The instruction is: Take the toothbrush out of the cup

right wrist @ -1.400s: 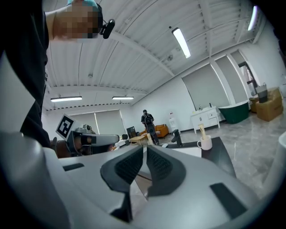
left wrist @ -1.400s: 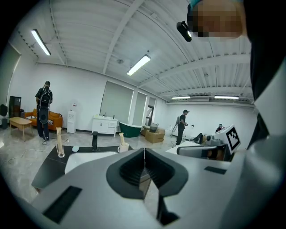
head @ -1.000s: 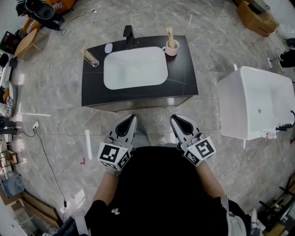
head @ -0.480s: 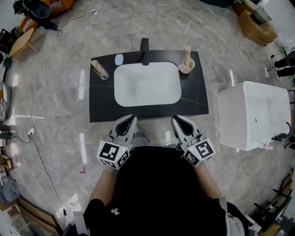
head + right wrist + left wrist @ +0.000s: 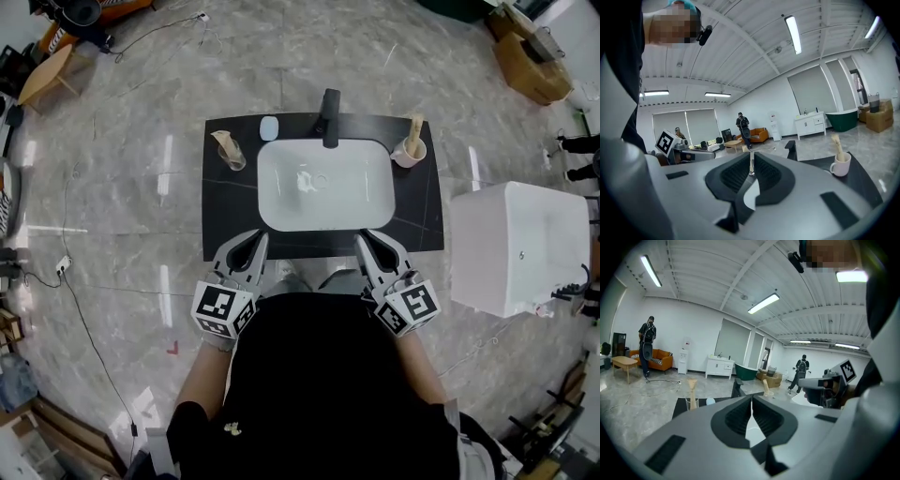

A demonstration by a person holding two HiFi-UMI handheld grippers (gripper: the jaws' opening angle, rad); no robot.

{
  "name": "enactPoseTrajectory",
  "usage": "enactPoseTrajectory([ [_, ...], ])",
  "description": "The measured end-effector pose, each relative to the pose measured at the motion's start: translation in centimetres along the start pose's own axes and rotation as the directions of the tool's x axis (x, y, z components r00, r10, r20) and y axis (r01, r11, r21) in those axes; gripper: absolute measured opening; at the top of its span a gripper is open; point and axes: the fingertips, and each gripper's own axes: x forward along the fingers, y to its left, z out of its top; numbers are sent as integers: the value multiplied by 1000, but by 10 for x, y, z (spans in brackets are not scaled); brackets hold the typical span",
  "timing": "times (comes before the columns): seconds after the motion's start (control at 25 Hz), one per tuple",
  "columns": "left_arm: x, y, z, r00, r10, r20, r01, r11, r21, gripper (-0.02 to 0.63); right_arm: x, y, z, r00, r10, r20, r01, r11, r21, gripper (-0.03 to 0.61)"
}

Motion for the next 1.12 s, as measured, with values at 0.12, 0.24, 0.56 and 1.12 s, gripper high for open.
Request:
enactPoseTrajectory([
  [0.12, 0, 18, 0, 1000, 25, -13, -25, 1000, 0, 25, 11, 2, 0, 1000, 6, -4, -6, 1000, 8, 44],
  [0.24, 4, 27, 0, 998, 48, -27, -48, 999, -2, 25, 15, -4, 1, 1000, 11, -5, -11, 1000, 15, 44],
  [0.56, 20, 51, 3, 984, 163, -69, -165, 986, -27, 26, 13, -35, 7, 1000, 23, -13, -23, 999, 46, 44],
  [1.12, 63, 128, 5, 928, 371, -37, -373, 924, -79, 73, 2, -83, 23, 999, -43, -25, 42, 998, -38, 44],
])
